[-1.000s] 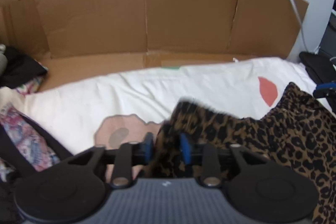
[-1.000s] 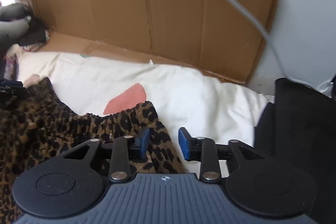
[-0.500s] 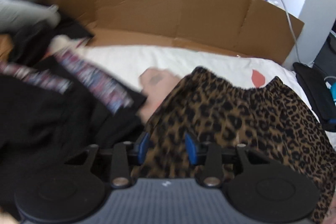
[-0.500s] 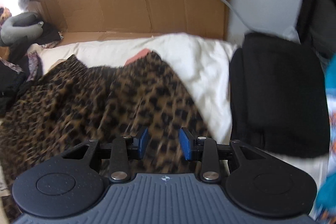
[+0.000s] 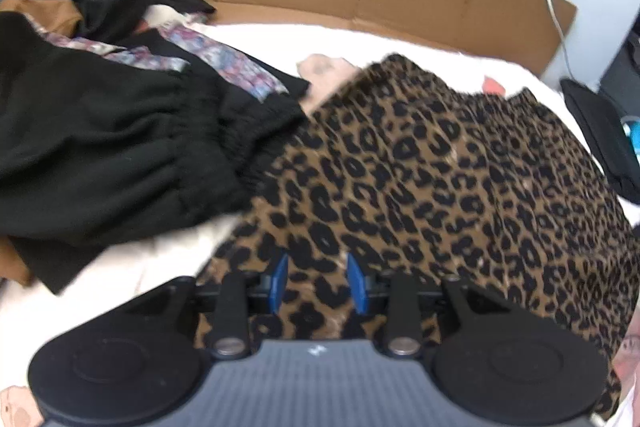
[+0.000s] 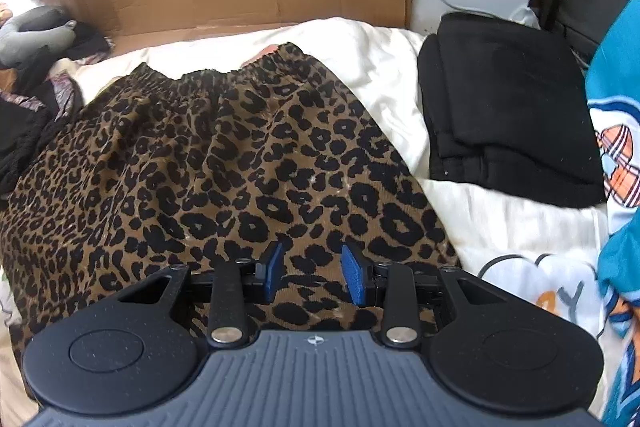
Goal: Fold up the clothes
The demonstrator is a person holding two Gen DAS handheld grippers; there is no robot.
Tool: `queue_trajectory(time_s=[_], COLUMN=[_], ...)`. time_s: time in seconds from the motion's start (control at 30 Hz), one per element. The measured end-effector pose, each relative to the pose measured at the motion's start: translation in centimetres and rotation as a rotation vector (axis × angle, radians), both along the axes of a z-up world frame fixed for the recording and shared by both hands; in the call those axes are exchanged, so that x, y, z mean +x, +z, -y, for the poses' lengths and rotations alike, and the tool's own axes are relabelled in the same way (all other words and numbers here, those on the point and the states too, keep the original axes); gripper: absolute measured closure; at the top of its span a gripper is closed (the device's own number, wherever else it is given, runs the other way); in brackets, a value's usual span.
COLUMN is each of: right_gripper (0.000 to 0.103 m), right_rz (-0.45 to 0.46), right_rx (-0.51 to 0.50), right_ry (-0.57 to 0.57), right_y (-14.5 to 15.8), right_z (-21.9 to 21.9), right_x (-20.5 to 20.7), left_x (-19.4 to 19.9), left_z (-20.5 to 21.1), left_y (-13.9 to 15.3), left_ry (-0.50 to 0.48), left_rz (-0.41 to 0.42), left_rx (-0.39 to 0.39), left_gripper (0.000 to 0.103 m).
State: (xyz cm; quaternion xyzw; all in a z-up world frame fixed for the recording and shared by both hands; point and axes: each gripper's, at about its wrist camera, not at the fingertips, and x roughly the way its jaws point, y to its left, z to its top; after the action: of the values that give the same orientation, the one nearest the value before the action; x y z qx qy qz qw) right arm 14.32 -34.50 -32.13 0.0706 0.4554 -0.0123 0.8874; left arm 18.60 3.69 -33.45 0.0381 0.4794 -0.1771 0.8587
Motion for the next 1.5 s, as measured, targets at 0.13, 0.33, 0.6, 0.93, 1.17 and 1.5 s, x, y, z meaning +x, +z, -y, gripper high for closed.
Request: queue_trajectory(time_s=[0.13, 0.33, 0.6, 0.93, 1.17, 1.5], right_gripper=[0.064, 0.064, 0.065, 0.064, 0.064, 0.065], right_rz=[-0.047, -0.154, -0.239, -0.289, -0.154, -0.279], right_rx=[-0.022, -0.055, -0.097, -0.135, -0.029, 0.011], right_ry=[0.067, 0.113, 0.162, 0.183, 0.192, 0.188], right_y=[-2.2, -4.8, -4.8, -3.9, -1.9, -5.1], right_z=[-1.5, -2.7, -3.7, -4.6, -6.1, -7.8], right_x=[1.0, 0.2, -2.4, -5.4, -4.9, -4.6], left_x=[0.3, -0.2, -2.4, -5.1, -6.3, -6.2], left_z=[2.1, 3.9, 2.3, 1.2, 2.3, 5.2], left_y=[-1.2, -4.0, -4.2, -2.8, -1.0, -3.6], left_ry=[-0.063, -0.120, -0.146, -0.184, -0.189, -0.219], left_rz=[-0.016, -0.073, -0.102, -0.112, -0.073, -0.186], left_rx=[0.000, 0.040, 0.079, 0.094, 0.031, 0.063], left_gripper=[0.068, 0.068, 0.068, 0.068, 0.068, 0.068])
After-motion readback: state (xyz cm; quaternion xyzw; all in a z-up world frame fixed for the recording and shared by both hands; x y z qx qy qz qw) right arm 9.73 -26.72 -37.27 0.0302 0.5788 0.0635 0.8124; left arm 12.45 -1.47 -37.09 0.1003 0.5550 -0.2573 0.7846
